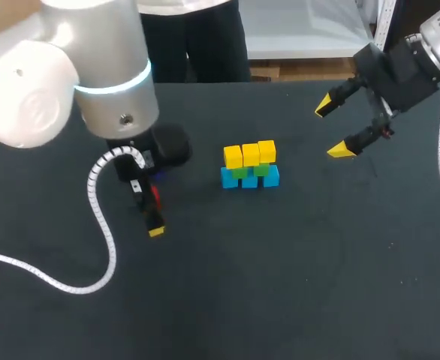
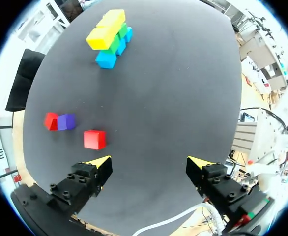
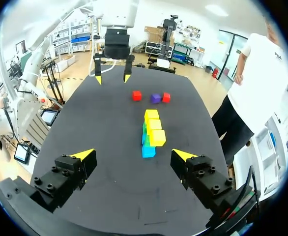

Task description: Place the blue cubes, place green cubes on the blue cubes, place the yellow cubes on the green cubes, then place the red cubes on the yellow cubes, and place purple cube on the red cubes.

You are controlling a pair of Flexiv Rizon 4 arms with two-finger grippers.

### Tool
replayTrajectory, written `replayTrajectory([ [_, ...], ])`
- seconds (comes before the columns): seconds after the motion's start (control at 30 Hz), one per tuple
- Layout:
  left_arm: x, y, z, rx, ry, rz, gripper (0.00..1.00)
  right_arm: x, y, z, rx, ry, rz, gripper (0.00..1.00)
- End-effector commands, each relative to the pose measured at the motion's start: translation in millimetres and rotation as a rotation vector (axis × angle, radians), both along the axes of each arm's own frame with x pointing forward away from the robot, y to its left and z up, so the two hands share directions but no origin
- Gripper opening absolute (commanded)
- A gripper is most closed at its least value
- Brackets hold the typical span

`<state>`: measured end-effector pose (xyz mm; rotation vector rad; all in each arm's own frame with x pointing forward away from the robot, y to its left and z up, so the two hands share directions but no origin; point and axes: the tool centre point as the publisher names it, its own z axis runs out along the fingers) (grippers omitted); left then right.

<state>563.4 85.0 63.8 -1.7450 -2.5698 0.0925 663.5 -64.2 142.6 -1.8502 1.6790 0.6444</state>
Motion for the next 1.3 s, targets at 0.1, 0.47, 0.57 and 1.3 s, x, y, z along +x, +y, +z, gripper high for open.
replayTrajectory([
  [0.1, 7.4, -6, -8.0, 0.042, 0.008, 0.01, 1.0, 0.5, 0, 0, 0.001, 0.0, 0.001, 1.0],
  [0.47, 24.2, 10, -25.9, 0.01, -0.041, -0.013, 1.0, 0.5, 0, 0, 0.001, 0.0, 0.001, 1.0],
  [0.57, 27.9, 15, -28.5, -0.03, -0.047, -0.022, 1.0, 0.5, 0, 0, 0.001, 0.0, 0.001, 1.0],
  [1.3, 48.9, 19, -29.5, 0.008, -0.009, -0.04, 1.0, 0.5, 0, 0, 0.001, 0.0, 0.001, 1.0],
])
